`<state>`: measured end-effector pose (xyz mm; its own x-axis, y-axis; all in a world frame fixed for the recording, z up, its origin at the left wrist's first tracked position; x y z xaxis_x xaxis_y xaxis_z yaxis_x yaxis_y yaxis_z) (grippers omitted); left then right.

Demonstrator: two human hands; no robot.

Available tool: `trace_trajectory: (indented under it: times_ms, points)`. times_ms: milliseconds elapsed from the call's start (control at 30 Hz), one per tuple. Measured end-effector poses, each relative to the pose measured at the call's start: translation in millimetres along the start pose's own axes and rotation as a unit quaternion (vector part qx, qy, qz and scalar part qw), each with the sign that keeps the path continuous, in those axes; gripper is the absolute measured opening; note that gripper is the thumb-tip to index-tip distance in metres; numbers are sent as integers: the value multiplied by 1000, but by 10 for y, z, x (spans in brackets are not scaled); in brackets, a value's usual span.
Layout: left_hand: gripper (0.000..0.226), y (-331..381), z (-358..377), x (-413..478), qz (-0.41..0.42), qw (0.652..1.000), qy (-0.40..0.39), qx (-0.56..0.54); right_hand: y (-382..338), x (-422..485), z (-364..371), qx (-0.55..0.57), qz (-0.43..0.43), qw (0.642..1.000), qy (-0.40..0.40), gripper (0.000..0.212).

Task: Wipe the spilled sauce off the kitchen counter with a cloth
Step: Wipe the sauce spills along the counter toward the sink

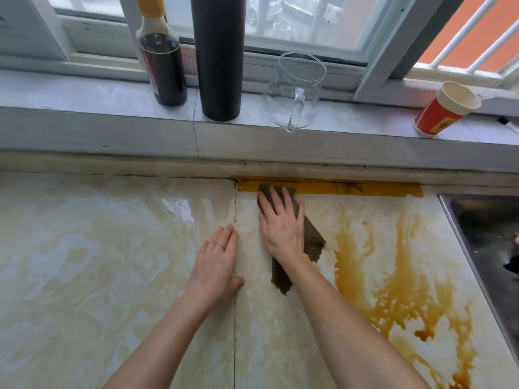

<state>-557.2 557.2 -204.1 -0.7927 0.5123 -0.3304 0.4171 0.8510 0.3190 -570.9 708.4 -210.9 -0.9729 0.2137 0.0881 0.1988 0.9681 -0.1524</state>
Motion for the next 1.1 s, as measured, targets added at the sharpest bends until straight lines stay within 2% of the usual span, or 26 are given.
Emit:
trace_trajectory:
  times_ms: [67,200,333,400,467,533,600,700,800,1000,1100]
  points:
    - [101,3,2,-6,1,1000,-1,0,86,-2,4,-1,-7,1000,-1,59]
    - [100,-11,13,-9,2,1000,-4,1,594,-136,-19,-10,116,992,39,54]
    - [100,-24,24,-6,4,1000,-2,0,507,-296,-1,10,174,983,61,56]
    - [100,-20,27,-2,6,1000,-2,1,221,-400,29,15,133,990,47,58]
    - [101,-28,33,5,7,1000,-2,2,-78,-564,37,17,55,998,34,56]
    - [102,-21,41,7,7,1000,-3,5,-111,-727,35,20,3,999,25,54]
    - [101,-20,40,11,5,1000,-4,5,115,-841,12,13,14,999,31,53]
    - [99,-25,30,3,4,1000,-4,2,525,-984,-35,-8,115,992,50,54]
    - [100,-27,24,5,5,1000,-3,4,486,-1042,-30,-8,154,987,54,57]
    - [100,-6,25,13,10,1000,-4,9,-202,-1385,4,15,57,998,33,54]
    - [100,-6,35,2,11,1000,-7,8,-277,-1602,-22,19,3,999,28,51]
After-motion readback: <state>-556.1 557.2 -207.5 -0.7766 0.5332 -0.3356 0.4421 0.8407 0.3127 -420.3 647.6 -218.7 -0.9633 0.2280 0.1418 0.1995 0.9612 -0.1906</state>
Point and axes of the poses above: each hand's wrist, its own x-axis towards the middle knuckle, its own z-axis out of the palm, y = z × x, the point moved 9 cm from there along x, towards the middle knuckle, and after that the axes turned 9 degrees about -z, right-handed, at the moved point
